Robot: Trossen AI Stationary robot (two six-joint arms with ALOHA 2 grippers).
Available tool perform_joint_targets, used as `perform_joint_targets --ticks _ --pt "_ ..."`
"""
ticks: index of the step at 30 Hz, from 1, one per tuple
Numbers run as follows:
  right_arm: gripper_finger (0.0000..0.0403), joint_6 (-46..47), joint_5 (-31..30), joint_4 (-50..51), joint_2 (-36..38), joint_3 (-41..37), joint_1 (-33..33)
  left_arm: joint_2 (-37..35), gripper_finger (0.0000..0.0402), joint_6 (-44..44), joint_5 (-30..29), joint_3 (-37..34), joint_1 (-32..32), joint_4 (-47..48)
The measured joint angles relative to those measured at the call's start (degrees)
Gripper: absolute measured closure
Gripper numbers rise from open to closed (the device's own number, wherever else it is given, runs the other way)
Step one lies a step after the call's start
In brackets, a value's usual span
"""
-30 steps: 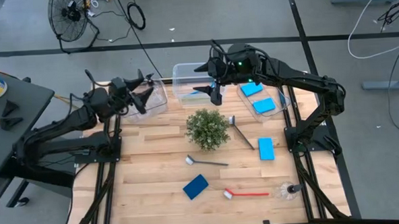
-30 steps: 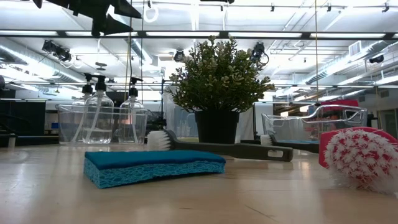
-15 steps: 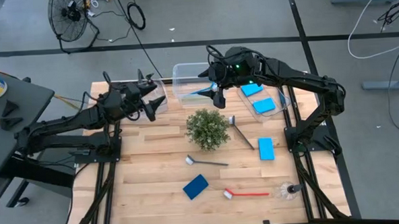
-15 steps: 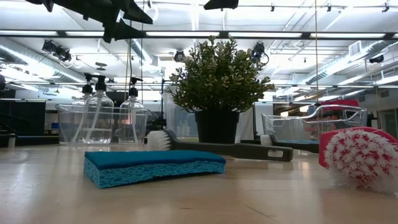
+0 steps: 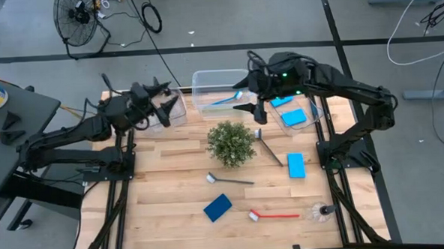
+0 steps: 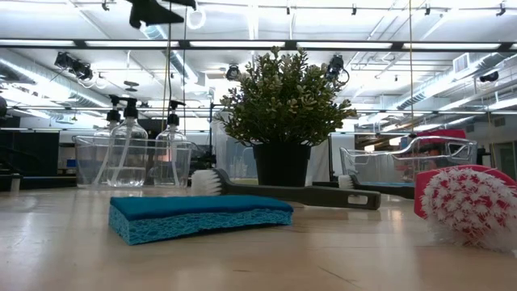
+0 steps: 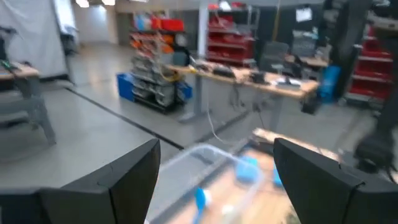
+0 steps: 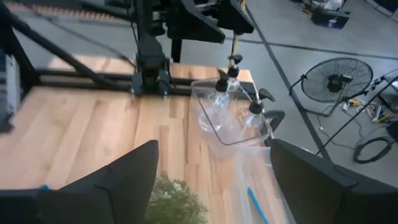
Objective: Pick & Place Kitchen Sink Supplies
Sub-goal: Put the transparent soap dispenser into the left transparent bin
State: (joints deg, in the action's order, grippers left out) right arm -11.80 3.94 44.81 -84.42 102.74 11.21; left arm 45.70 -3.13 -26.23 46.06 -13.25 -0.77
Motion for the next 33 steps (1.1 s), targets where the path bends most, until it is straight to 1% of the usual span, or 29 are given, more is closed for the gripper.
perform_joint_targets --ticks 2,6,15,22,26,31,33 --pt "0.0092 2.1 0.0 0.2 1.4 0.0 -0.2 0.1 0.0088 0.9 0.0 1.6 0.0 0.3" --pt "0.0092 4.3 0.0 1.2 4.6 0.0 -0.7 0.0 0.0088 0.8 2.7 4.0 0.0 0.3" --pt "0.0092 5.3 0.0 8.7 10.0 0.0 -3.9 0.1 0.0088 -1.1 8.3 4.3 0.0 0.8" --pt "0.0092 5.3 0.0 16.4 10.9 0.0 -8.0 0.1 0.0088 -2.5 10.0 4.3 0.0 0.9" --pt "0.0092 5.3 -2.1 20.3 10.9 0.0 -9.9 0.1 0.0088 -3.3 10.0 4.3 0.0 1.5" --pt "0.0092 7.0 -4.8 21.4 10.9 0.0 -12.1 0.1 0.0088 -4.0 10.1 4.3 0.0 1.6" --pt "0.0092 8.2 -5.0 21.5 10.9 0.0 -12.8 0.1 0.0088 -4.1 10.1 4.3 0.0 1.8"
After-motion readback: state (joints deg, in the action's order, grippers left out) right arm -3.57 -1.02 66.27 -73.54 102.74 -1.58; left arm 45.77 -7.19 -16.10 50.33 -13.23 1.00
